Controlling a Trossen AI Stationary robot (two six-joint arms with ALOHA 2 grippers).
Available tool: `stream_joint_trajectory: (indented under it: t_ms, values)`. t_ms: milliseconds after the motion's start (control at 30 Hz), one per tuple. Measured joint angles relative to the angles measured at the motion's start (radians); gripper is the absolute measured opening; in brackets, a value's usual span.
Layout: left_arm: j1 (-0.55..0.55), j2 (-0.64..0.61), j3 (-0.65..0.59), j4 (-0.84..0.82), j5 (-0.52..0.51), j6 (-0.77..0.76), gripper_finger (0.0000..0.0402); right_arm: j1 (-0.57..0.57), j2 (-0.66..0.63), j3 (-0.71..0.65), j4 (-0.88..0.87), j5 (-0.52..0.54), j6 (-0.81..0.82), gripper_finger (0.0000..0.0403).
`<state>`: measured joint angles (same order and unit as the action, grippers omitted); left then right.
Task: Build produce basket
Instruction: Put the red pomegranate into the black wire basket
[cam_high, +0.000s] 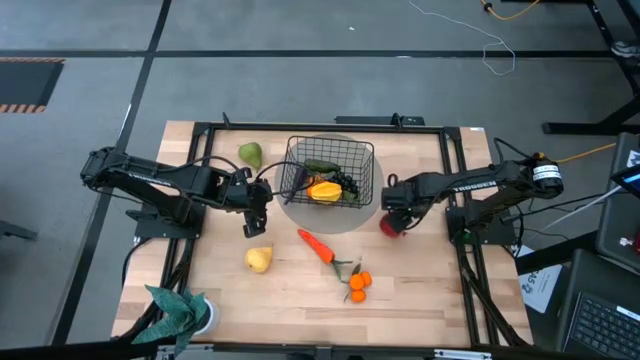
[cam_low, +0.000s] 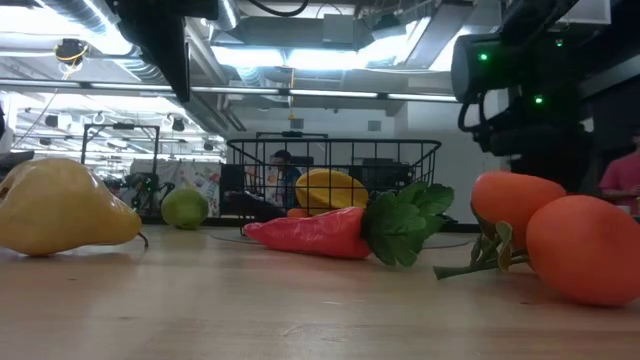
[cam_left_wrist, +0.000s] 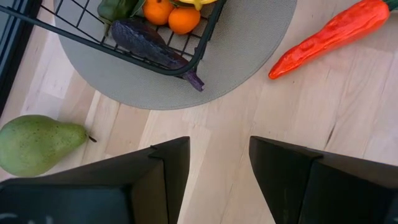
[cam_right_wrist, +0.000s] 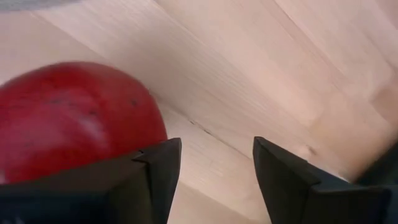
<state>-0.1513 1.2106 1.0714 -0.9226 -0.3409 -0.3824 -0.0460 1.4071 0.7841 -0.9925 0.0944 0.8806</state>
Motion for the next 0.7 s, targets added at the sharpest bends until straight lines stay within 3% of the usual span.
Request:
stream_joint_trajectory:
  t_ms: [400, 700]
  values:
    - [0.0, 0.0, 0.0, 0.0, 0.0, 0.0, 0.0154, 0.0, 0.0, 0.0, -0.009, 0.001, -0.021, 0.0188]
    - [0.0, 0.0, 0.0, 0.0, 0.0, 0.0, 0.0154, 0.0, 0.0, 0.0, -0.157, 0.008, 0.03, 0.0188]
